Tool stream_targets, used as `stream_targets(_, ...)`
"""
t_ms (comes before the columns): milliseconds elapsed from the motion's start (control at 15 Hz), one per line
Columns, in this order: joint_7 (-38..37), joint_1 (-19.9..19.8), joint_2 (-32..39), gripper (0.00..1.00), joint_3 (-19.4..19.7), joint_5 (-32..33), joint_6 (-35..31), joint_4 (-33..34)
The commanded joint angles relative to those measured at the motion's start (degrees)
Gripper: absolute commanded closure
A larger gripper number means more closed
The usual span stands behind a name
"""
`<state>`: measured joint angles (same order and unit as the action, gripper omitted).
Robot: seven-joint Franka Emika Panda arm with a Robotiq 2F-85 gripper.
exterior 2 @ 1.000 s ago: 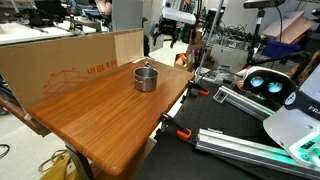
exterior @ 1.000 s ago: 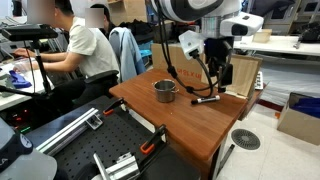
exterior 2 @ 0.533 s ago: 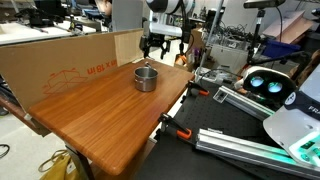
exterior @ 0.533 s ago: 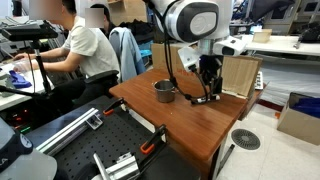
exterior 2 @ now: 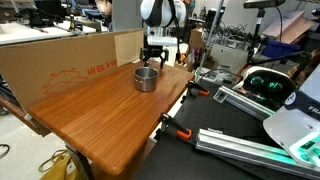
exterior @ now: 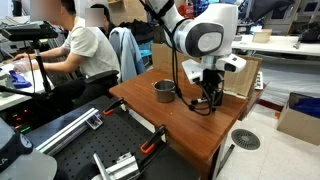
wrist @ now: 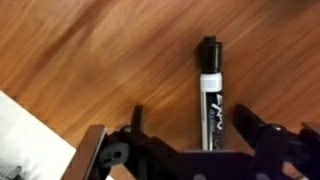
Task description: Put the marker in the mug
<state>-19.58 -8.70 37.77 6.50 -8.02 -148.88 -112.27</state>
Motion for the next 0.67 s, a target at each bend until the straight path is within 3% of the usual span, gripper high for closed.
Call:
stream_targets(0,0.24,1.05,2.21,0.35,1.04,-0.83,2.95,4.06)
stream_targets(600,0.14,1.26,1.17,1.0,1.27,-0.8,3.11,6.0)
